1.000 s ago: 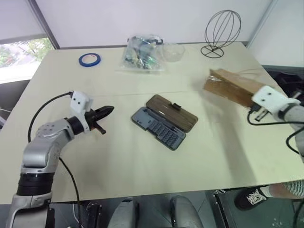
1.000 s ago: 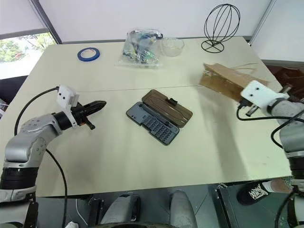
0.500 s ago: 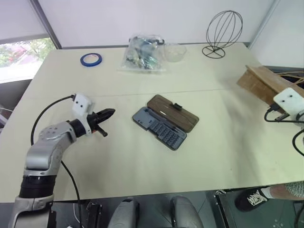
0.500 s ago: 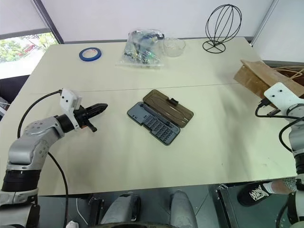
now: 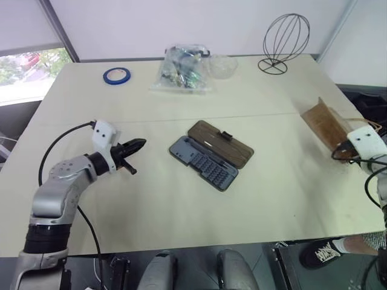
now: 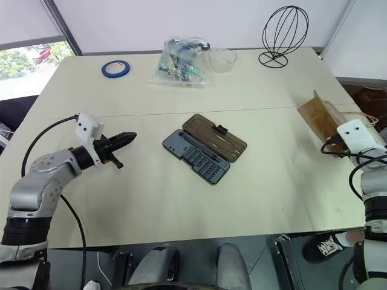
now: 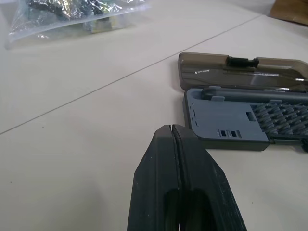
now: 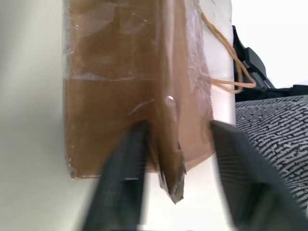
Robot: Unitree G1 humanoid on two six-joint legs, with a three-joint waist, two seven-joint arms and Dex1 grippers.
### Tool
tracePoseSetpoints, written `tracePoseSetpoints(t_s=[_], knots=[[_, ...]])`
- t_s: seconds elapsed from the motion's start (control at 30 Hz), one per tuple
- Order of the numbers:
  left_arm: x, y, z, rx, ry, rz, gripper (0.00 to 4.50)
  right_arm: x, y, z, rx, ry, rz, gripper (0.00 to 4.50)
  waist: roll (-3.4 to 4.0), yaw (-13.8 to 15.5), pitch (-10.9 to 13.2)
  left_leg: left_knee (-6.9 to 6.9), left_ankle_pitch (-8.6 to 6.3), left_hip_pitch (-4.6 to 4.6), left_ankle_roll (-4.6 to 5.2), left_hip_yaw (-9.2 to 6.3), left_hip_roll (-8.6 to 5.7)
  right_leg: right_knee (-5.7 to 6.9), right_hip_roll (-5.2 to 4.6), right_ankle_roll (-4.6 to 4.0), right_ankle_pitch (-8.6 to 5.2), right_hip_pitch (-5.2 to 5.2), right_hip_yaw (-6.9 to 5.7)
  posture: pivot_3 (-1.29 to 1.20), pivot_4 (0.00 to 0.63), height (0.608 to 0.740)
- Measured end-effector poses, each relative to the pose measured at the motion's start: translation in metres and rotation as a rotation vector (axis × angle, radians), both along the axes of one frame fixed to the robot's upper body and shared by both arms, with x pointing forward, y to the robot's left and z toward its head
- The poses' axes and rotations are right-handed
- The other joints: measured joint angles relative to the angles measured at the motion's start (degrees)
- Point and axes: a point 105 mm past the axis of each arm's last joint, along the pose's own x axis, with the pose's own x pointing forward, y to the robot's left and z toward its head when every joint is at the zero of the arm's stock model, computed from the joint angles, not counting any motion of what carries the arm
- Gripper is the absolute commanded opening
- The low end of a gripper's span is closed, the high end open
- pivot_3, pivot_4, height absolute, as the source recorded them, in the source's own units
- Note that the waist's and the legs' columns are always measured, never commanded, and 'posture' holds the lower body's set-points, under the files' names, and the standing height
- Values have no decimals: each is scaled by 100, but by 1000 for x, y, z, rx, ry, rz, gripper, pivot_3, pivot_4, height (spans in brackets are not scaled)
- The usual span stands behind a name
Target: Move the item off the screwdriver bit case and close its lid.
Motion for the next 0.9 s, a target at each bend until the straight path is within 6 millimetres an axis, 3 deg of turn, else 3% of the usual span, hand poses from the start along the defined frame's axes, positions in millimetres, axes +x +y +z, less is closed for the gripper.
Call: tracePoseSetpoints(t_s=[0.07, 0.1, 0.27, 0.43, 0.5, 0.57, 0.77, 0.83, 0.9], knots=[[0, 0, 0, 0, -1, -1, 0, -5, 0, 1, -11, 10, 6, 4379, 0, 0, 0, 0, 0, 0, 0, 0, 0, 0, 0, 0, 0, 0, 0, 0, 150, 740], [0, 0, 1, 0, -2, -1, 0, -7, 0, 3, -19, 14, 13, 4469, 0, -4, 0, 0, 0, 0, 0, 1, 0, 1, 0, 0, 0, 0, 0, 0, 150, 740], [2, -2, 4, 1, -7, -11, 0, -16, 18, 34, -38, 1, 94, 4469, 2, -16, -1, 0, 0, 3, 1, 0, 1, 8, 1, 0, 0, -1, 0, 0, 150, 740], [2, -2, 4, -1, -6, -20, 0, -14, 59, 106, 10, -156, 224, 4469, 7, -19, -1, 1, -1, 6, 2, -5, 4, 11, 4, 0, 0, 0, -1, 0, 150, 740], [4, -3, 5, 0, -6, -24, 0, -11, 81, 123, 46, -193, 304, 4469, 6, -1, -1, 2, -3, 6, 6, -9, 4, 9, 4, 0, 0, 4, -5, 0, 150, 740], [5, -2, 5, 1, -6, -24, 0, -6, 101, 122, 92, -178, 381, 4469, 6, 13, 0, 3, -6, 6, 10, -9, 2, 9, 3, 0, 0, 6, -4, 0, 150, 740], [9, -7, 7, 7, -11, -47, 0, 18, 197, 106, 343, -64, 752, 4469, 5, -14, 0, 2, 0, 3, 0, -16, 3, 12, 3, 0, 0, -2, -5, 0, 150, 740], [11, -8, 9, 8, -17, -53, 0, 24, 220, 102, 412, -35, 819, 4469, 5, -11, 0, 2, 1, 3, -2, -19, 3, 12, 3, 0, 0, -3, -5, 0, 150, 740], [12, -10, 8, 10, -18, -60, 0, 28, 229, 94, 459, -1, 837, 4469, 5, 19, 0, 2, 1, -1, -2, -23, 0, 13, 1, 0, 0, -4, -6, 0, 150, 740]])
